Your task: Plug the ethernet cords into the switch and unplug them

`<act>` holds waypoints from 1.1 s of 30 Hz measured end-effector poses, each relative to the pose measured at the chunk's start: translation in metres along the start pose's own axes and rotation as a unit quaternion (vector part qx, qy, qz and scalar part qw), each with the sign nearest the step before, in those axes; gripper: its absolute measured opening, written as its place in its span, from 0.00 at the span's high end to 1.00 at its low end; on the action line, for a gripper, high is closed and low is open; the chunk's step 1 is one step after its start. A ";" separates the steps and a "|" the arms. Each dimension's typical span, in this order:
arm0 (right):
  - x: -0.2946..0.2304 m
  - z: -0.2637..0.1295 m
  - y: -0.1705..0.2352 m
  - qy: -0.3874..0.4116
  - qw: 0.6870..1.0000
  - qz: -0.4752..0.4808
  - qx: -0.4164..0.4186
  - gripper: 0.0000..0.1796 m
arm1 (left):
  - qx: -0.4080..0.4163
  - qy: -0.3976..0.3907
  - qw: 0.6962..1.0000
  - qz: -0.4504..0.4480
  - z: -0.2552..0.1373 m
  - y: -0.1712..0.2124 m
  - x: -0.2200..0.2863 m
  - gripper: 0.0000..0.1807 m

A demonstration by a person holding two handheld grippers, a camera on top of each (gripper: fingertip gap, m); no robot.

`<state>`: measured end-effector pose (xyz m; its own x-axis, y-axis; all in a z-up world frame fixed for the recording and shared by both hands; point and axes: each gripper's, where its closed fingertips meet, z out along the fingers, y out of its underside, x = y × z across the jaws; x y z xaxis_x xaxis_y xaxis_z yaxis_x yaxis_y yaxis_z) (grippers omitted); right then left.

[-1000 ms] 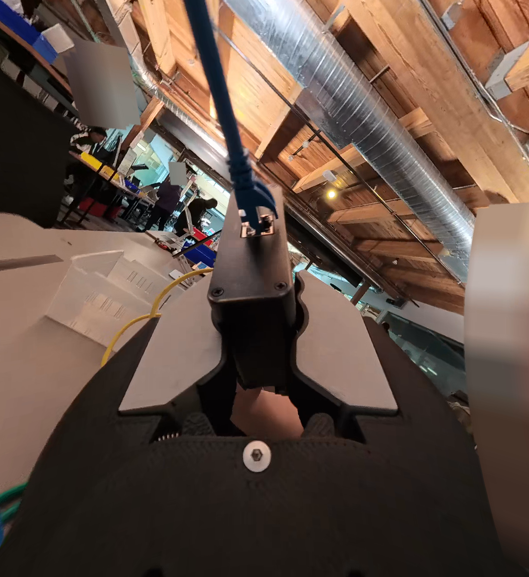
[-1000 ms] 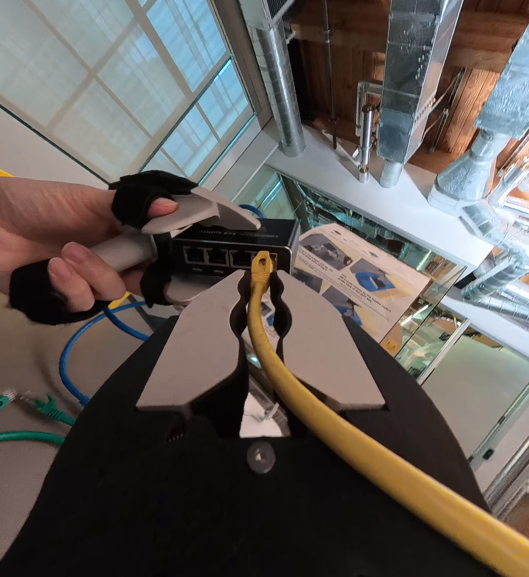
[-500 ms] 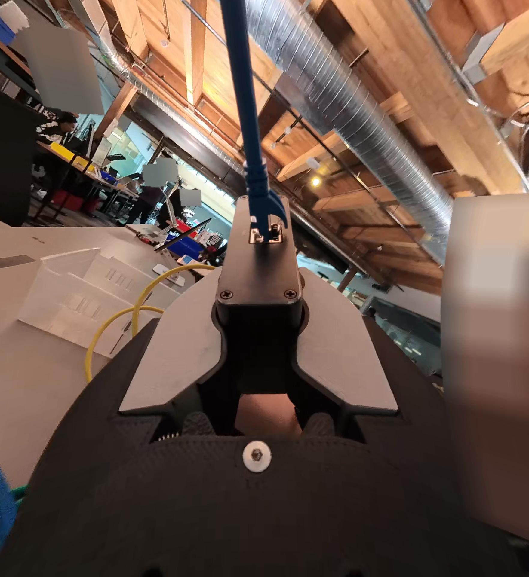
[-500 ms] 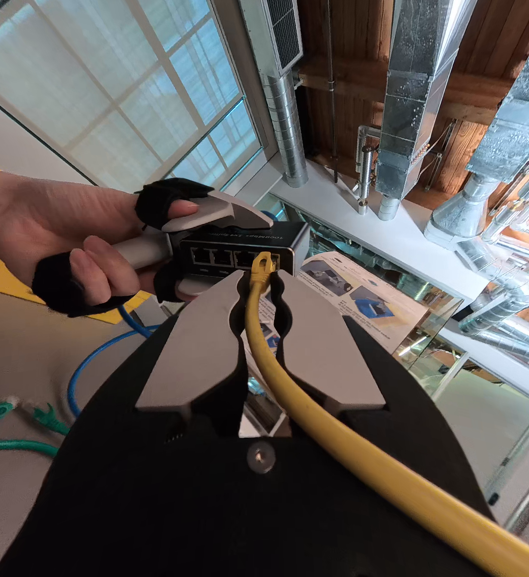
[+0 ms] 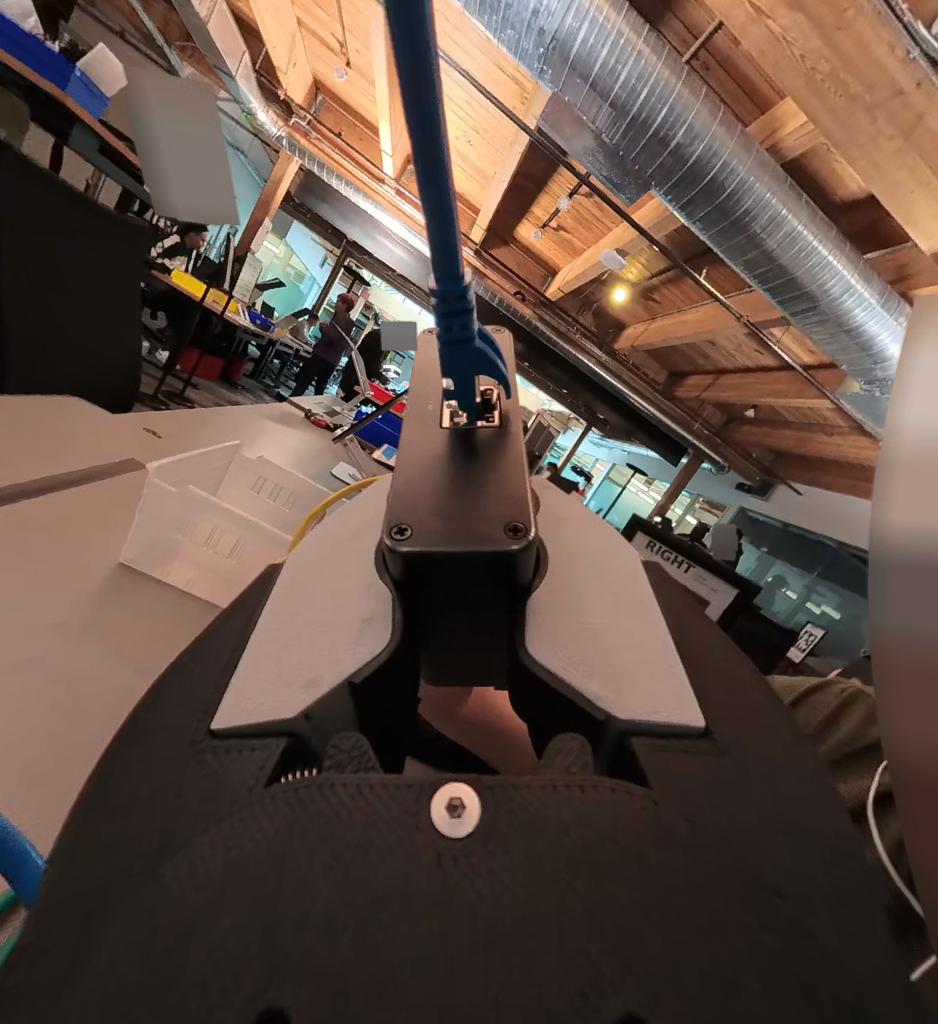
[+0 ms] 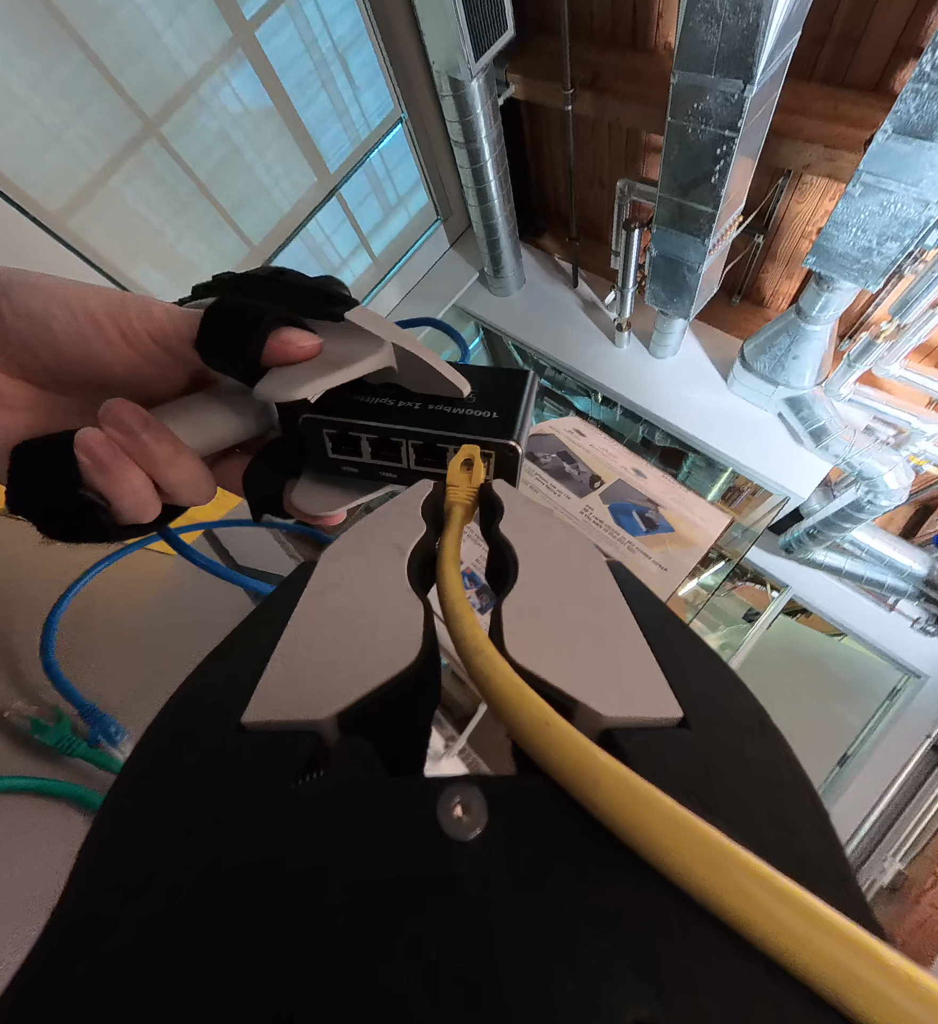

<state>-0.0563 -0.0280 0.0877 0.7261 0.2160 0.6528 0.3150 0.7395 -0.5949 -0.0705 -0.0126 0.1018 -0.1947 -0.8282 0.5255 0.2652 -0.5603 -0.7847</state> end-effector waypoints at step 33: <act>0.000 -0.012 -0.044 -0.032 0.994 -0.054 0.092 0.93 | 0.002 0.108 0.994 -0.021 -0.009 -0.020 0.046 0.75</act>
<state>-0.0629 -0.0679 0.1082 0.6519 0.1640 0.7404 0.2674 0.8639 -0.4268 -0.0935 -0.0394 0.1388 -0.4039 -0.7824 0.4741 0.2561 -0.5942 -0.7624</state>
